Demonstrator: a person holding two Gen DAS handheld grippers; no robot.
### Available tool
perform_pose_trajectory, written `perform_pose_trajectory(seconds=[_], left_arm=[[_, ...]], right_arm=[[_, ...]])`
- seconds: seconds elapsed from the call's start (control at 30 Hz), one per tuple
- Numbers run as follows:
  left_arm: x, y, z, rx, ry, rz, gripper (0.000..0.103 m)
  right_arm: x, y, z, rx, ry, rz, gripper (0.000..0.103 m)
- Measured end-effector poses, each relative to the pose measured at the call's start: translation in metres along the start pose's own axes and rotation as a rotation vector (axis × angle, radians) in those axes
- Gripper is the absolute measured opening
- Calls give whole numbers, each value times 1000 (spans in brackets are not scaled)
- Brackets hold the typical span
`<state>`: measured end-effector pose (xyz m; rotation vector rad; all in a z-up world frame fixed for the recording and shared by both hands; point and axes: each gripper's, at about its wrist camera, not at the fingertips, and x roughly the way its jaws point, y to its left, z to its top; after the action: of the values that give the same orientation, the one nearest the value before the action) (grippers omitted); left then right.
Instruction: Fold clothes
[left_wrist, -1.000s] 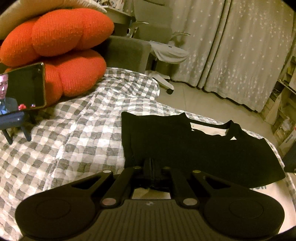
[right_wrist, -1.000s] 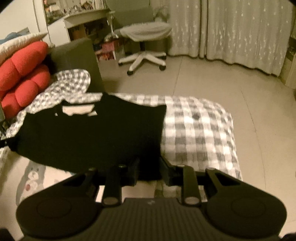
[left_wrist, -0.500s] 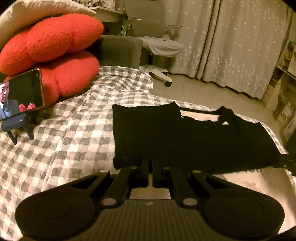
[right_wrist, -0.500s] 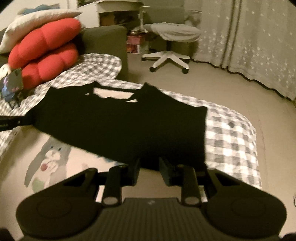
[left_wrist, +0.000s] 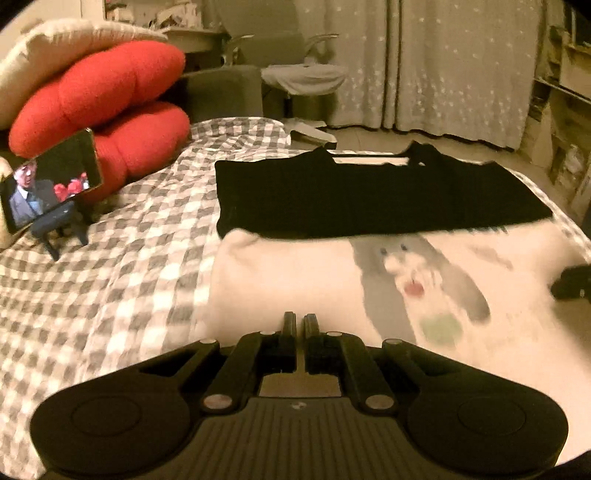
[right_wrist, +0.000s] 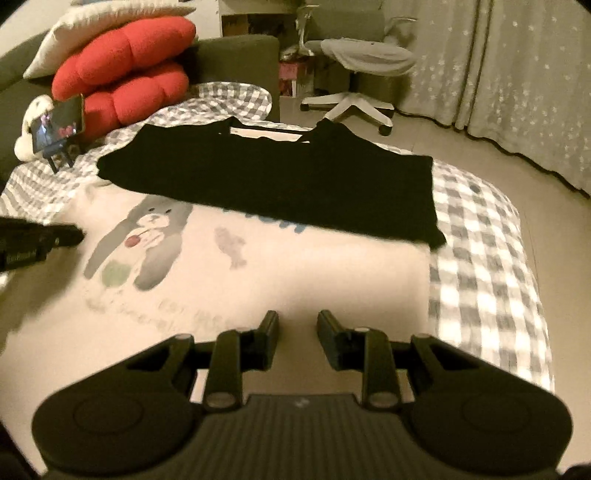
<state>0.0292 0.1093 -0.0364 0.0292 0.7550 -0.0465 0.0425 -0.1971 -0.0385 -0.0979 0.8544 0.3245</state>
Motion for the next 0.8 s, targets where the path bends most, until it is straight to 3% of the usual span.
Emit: perform_pose_trajectory(seconds=[0.53,0.8], left_arm=[[-66,34,-64,-172,0,-59,5],[-81,36,-78,-187,-7,-70,5]], right_arm=[[-68,0,-77,126,-22,-18,26],[-88,0,-100,174,-13,-7,26]])
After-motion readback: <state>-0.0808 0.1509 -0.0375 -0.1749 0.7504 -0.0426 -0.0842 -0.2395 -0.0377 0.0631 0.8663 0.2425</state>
